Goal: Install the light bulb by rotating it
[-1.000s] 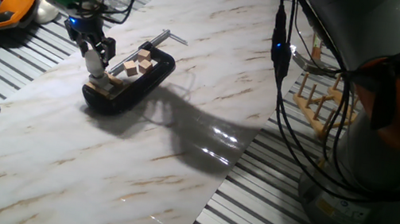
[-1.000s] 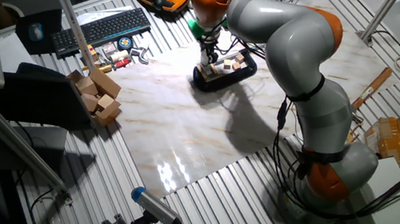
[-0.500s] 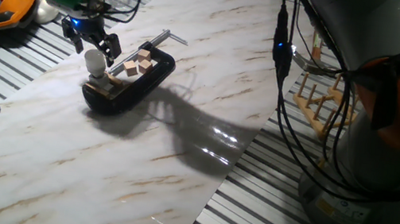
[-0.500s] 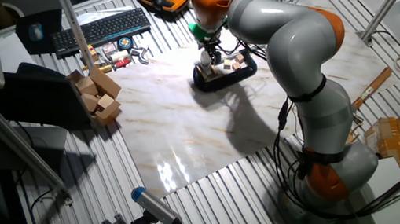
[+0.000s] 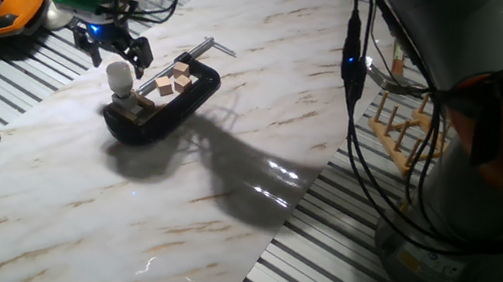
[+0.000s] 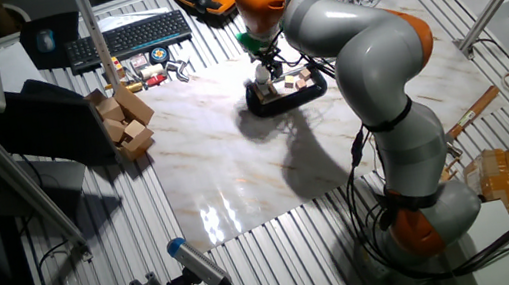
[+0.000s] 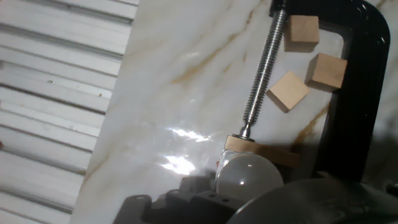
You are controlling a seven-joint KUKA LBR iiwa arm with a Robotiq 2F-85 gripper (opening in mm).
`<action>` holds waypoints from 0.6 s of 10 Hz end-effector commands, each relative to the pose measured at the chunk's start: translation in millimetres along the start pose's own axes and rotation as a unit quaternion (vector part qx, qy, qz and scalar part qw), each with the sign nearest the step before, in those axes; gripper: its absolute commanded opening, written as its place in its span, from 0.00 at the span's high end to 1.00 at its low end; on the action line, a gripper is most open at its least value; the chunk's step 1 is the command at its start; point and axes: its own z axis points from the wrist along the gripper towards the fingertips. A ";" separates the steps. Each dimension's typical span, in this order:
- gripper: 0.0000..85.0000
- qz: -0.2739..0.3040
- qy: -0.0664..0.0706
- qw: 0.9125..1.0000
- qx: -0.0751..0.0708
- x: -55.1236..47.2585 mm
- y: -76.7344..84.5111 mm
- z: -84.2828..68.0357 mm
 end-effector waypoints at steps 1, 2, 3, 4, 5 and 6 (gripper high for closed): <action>0.00 -0.260 0.005 0.965 -0.029 -1.3 -0.1 -0.8; 0.00 -0.311 0.003 0.950 -0.031 -2.5 -0.7 -1.8; 0.00 -0.380 -0.001 0.924 -0.033 -3.4 -0.3 -2.5; 0.00 -0.427 0.002 0.903 -0.038 -3.4 0.2 -1.5; 0.00 -0.464 0.006 0.885 -0.043 -2.8 0.9 -0.8; 0.00 -0.497 0.015 0.866 -0.050 -2.4 1.2 -0.1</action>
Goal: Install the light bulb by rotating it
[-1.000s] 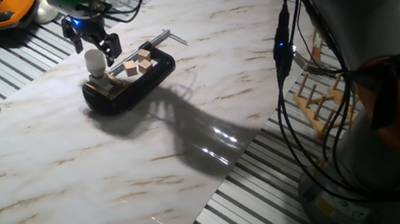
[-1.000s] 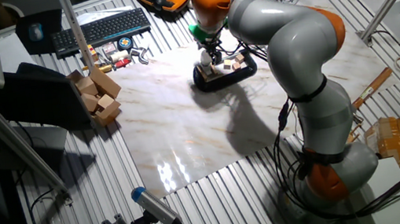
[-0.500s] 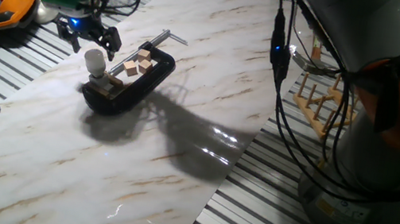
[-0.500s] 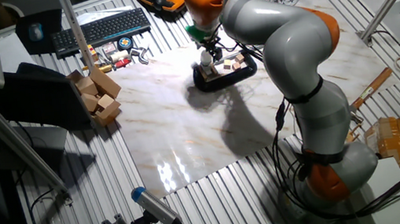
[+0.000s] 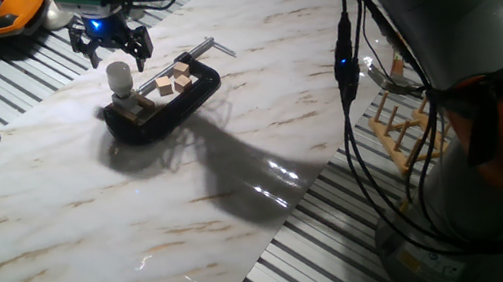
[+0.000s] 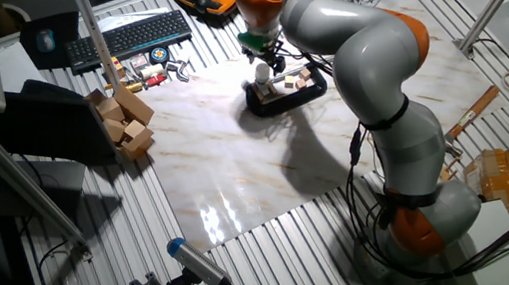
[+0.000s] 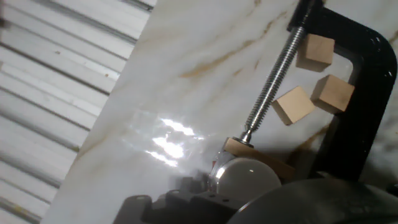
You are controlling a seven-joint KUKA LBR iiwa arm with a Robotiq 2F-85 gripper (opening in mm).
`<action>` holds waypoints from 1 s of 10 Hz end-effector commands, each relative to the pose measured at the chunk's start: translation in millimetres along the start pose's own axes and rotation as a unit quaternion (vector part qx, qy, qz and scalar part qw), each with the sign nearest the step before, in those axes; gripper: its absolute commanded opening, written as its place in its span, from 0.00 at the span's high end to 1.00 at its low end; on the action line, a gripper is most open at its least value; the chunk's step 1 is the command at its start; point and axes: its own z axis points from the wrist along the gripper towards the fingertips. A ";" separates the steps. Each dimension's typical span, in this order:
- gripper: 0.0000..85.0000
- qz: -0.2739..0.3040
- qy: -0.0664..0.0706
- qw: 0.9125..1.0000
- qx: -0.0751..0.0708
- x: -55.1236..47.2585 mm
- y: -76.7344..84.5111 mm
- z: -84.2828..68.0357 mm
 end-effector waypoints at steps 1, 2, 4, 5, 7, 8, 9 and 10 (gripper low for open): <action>0.00 -0.453 0.001 0.890 -0.057 0.4 0.1 0.9; 0.00 -0.484 0.001 0.873 -0.058 0.9 0.5 0.2; 0.00 -0.533 -0.006 0.844 -0.061 0.5 0.9 0.0; 0.00 -0.557 -0.006 0.828 -0.065 0.5 1.2 0.7; 0.20 -0.596 -0.005 0.800 -0.067 0.3 1.7 1.4; 0.20 -0.609 -0.007 0.790 -0.067 0.6 2.4 0.3; 0.20 -0.614 -0.008 0.787 -0.062 0.6 2.5 -0.3; 0.20 -0.615 -0.009 0.786 -0.062 0.0 2.0 -0.8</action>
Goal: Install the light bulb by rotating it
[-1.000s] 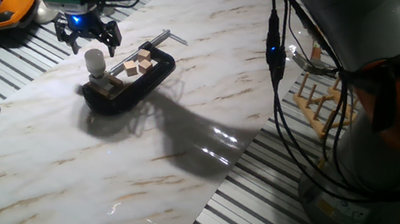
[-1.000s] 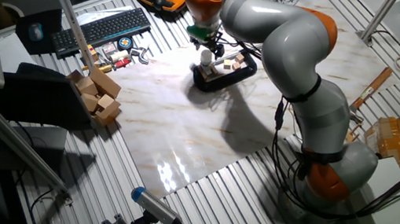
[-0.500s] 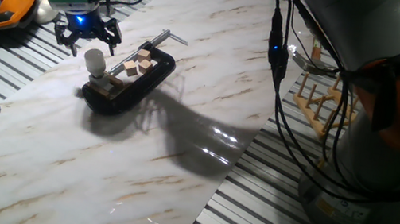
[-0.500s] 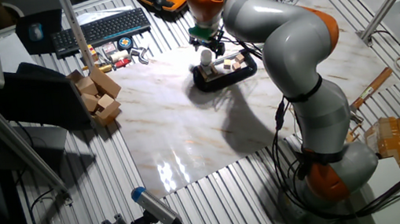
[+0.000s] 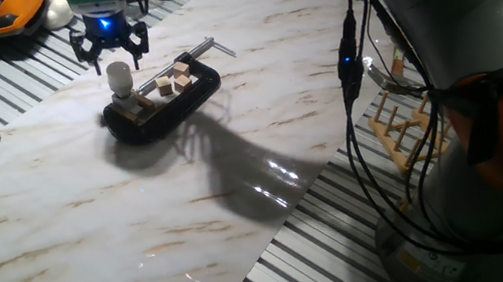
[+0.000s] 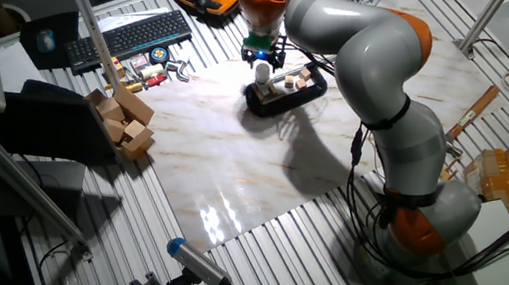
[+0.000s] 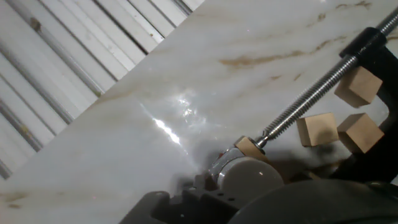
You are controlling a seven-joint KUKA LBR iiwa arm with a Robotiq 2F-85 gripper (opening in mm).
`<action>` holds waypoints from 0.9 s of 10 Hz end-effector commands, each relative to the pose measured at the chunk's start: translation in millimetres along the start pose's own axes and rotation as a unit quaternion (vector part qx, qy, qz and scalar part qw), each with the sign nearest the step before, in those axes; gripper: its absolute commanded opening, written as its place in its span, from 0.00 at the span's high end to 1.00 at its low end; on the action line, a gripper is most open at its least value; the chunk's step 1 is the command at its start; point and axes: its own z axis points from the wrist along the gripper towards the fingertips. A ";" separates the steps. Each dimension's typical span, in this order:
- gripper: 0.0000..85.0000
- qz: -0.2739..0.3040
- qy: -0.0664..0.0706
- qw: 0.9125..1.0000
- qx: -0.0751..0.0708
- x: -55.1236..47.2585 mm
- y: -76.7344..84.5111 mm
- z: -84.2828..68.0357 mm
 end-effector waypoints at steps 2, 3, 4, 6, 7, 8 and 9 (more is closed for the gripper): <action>0.20 -0.481 -0.016 0.874 -0.059 -0.9 -0.3 0.1; 0.20 -0.483 -0.014 0.873 -0.064 -1.0 -0.8 0.9; 0.20 -0.484 -0.014 0.872 -0.066 -1.0 -0.9 1.3; 0.20 -0.486 -0.010 0.871 -0.066 -0.5 -0.5 2.1; 0.20 -0.486 -0.006 0.872 -0.064 -0.3 -0.5 1.6; 0.20 -0.485 -0.003 0.872 -0.064 0.0 -0.2 1.5; 0.20 -0.482 -0.002 0.874 -0.062 0.0 -0.1 0.9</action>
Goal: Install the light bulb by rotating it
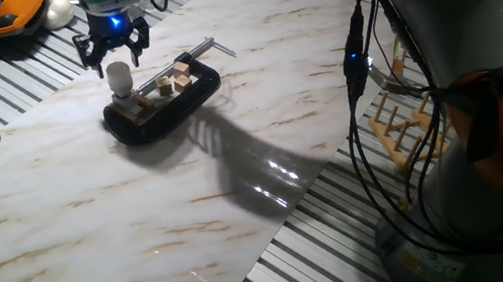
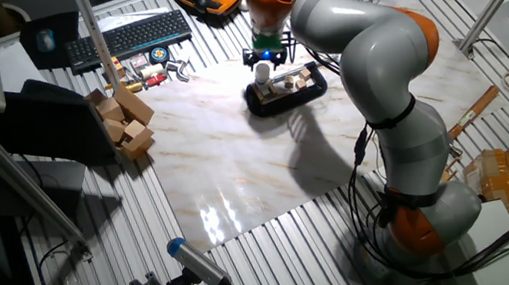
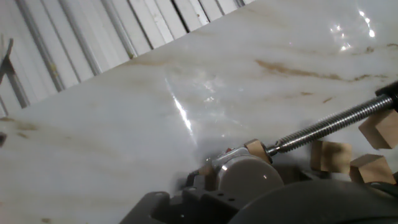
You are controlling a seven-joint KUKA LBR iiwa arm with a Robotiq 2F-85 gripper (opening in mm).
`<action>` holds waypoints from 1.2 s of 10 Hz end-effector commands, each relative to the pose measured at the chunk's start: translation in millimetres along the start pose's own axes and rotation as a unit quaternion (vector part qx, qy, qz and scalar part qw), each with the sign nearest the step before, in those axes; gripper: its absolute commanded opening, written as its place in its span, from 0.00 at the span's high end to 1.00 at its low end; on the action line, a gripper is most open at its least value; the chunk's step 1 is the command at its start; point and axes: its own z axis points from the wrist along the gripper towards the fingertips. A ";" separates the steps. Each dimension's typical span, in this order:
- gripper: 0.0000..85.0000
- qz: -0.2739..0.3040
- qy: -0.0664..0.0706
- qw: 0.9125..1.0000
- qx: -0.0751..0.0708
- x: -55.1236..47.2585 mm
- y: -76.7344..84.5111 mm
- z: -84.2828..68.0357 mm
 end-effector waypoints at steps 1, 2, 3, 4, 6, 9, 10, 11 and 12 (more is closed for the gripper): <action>0.20 -0.345 -0.002 0.938 -0.031 -0.2 0.2 -0.5; 0.20 -0.344 -0.002 0.939 -0.031 -0.1 0.6 -0.7; 0.20 -0.343 -0.002 0.939 -0.031 -0.1 0.8 -0.9; 0.20 -0.342 -0.001 0.939 -0.031 0.0 1.1 -0.9; 0.20 -0.341 0.002 0.940 -0.029 0.1 2.4 -2.0; 0.20 -0.340 0.013 0.940 -0.028 0.3 3.9 -2.7; 0.20 -0.345 0.012 0.938 -0.026 0.3 4.1 -3.0; 0.20 -0.363 0.006 0.931 -0.031 0.9 3.8 -3.8; 0.20 -0.364 0.004 0.931 -0.029 0.8 3.7 -3.4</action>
